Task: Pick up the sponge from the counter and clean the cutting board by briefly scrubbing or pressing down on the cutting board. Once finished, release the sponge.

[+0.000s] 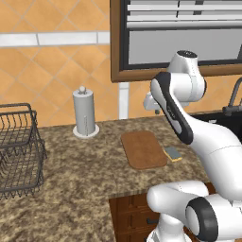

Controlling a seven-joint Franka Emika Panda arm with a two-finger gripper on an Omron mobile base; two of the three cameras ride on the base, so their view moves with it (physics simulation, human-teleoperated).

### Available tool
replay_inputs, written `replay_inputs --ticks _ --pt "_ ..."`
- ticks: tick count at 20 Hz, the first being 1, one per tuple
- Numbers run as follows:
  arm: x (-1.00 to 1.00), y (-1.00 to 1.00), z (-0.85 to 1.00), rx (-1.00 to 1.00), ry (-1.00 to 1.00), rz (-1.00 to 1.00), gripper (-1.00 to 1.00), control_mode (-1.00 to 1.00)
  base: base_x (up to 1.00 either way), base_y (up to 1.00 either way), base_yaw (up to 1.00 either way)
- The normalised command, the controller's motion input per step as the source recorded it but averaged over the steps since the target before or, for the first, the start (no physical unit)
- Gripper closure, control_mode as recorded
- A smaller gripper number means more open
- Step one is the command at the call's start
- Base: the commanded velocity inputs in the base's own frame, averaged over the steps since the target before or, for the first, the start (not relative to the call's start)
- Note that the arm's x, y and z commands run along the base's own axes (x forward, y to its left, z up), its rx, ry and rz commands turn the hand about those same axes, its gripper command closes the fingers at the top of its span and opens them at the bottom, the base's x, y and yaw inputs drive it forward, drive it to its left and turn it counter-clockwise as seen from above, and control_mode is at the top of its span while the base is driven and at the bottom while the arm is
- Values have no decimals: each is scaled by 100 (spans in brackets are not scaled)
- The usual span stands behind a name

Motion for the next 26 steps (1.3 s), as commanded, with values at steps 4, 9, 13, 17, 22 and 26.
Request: replay_inputs --ticks 4,9,13,17,22,26 --pt "-1 -13 -6 0 0 0 -100 -100 0 0 0" --pt "-1 -40 -24 0 0 0 -100 -100 0 0 0" --pt "-2 -31 -34 0 -2 0 -100 -100 0 0 0" --pt "-2 -35 -41 0 0 0 -100 -100 0 0 0" --pt "-8 -31 -41 0 0 0 -100 -100 0 0 0" --pt "-14 -29 -33 0 0 0 -100 -100 0 0 0"
